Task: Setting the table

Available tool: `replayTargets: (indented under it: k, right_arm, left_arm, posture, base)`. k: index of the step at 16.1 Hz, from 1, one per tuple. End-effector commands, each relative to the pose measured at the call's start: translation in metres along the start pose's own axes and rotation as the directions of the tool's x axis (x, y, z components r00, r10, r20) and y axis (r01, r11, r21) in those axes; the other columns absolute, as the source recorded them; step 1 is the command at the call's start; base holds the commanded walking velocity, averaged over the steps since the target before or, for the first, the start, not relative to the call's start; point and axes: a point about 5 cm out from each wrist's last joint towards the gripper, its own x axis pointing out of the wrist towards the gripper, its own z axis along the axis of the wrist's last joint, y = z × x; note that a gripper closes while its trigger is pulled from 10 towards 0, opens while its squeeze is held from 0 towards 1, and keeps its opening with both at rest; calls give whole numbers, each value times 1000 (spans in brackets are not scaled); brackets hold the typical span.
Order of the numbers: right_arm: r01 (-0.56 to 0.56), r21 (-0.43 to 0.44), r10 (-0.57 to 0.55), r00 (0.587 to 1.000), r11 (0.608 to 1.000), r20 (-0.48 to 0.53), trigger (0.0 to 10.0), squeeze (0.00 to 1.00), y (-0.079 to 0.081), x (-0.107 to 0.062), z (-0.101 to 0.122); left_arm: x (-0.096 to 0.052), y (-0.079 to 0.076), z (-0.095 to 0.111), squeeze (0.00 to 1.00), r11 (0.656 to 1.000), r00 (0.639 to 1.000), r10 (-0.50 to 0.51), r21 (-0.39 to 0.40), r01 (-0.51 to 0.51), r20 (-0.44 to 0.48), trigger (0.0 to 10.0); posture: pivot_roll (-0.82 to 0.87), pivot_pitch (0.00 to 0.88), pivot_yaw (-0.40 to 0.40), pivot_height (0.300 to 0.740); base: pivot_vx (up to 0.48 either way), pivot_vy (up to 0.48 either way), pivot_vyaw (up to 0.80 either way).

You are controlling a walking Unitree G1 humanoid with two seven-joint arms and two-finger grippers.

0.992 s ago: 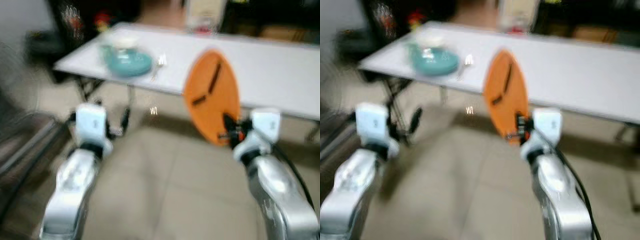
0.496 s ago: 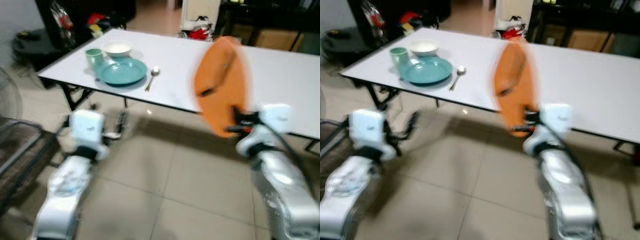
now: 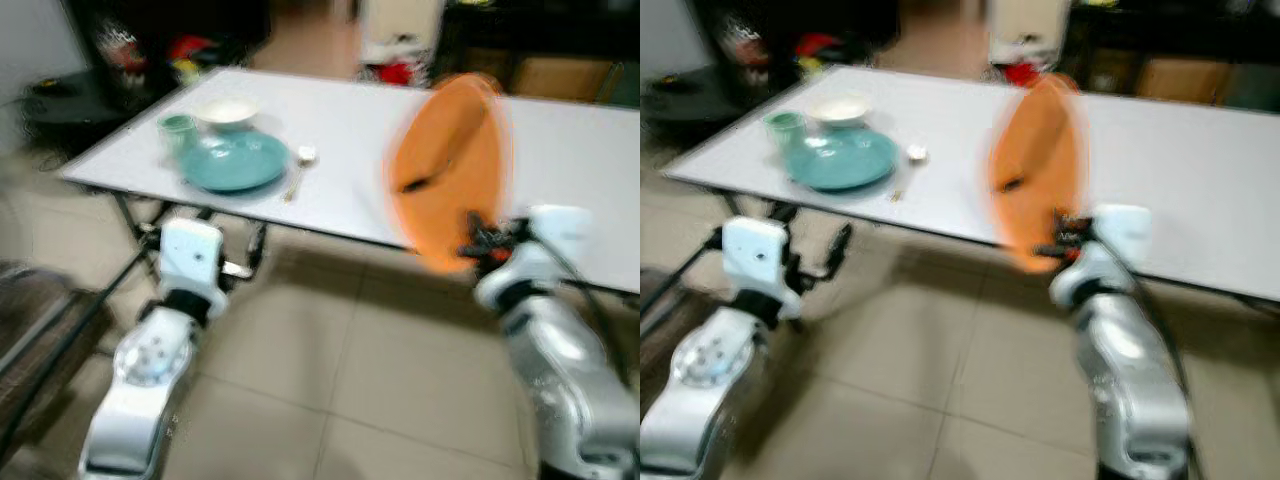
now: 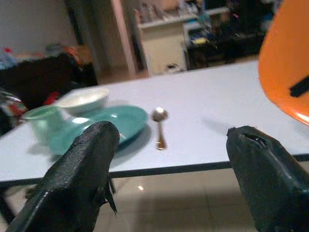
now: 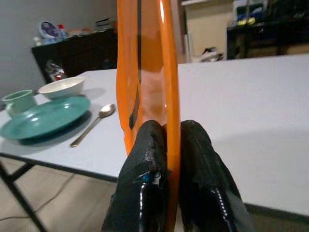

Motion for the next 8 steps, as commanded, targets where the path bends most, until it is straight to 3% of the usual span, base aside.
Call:
replayTargets:
  k: [1,3,8]
  right_arm:
    - [25,-4,-24,997,1000,69,10000,0,-7,-2,16]
    - [-21,20,20,998,1000,57,10000,0,-5,1,16]
    - [-42,29,41,999,999,35,10000,0,-15,4,20]
  left_arm:
    - [3,-5,3,0,1000,1000,-25,2,25,14,10000]
    - [4,-6,4,0,999,999,-33,1,33,17,10000]
    - [4,-11,3,0,999,999,-48,-11,48,14,10000]
  posture:
    - [12,0,42,740]
    - [14,0,49,740]
    - [13,0,42,740]
  base:
    - [352,0,-788]
    - [354,0,-722]
    - [353,0,0]
